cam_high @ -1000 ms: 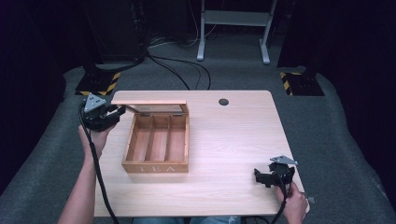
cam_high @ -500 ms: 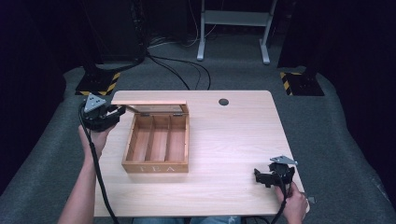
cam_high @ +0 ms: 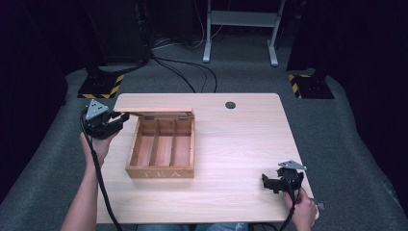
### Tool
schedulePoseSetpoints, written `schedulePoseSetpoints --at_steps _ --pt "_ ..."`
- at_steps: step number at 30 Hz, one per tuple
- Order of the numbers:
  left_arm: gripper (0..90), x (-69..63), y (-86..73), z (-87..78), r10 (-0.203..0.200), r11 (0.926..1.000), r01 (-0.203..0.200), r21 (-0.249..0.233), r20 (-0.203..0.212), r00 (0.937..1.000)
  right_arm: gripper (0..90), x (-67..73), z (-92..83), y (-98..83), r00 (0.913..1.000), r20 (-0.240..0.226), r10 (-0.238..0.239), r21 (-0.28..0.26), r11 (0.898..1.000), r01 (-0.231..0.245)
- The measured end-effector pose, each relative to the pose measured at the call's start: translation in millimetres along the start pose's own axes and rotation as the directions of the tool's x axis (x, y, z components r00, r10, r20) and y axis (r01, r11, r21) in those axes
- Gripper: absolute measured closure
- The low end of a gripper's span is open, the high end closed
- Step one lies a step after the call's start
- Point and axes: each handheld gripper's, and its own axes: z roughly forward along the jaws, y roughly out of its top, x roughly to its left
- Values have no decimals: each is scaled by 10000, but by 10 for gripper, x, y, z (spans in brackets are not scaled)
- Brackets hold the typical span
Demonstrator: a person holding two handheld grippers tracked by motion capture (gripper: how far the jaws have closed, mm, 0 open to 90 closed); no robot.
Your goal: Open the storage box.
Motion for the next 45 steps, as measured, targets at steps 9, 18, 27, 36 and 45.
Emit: schedulePoseSetpoints --at_steps 9,18,27,36,45 --pt "603 -59 -151 -82 -10 10000 11 -66 160 9999 0 0 0 0 10000 2 -2 0 10000 2" --pt "576 -143 -315 -158 130 9999 -129 -73 202 9997 0 0 0 0 10000 -3 -3 -6 10000 3" --pt "558 -240 -524 -208 315 9995 -315 -76 74 9995 0 0 0 0 10000 0 -4 0 10000 4" --pt "547 -277 -692 -231 330 9994 -331 97 163 9993 0 0 0 0 10000 -1 -5 0 10000 5" --pt "502 -319 -910 -232 324 9986 -337 406 325 9989 0 0 0 0 10000 0 -4 -1 10000 4"
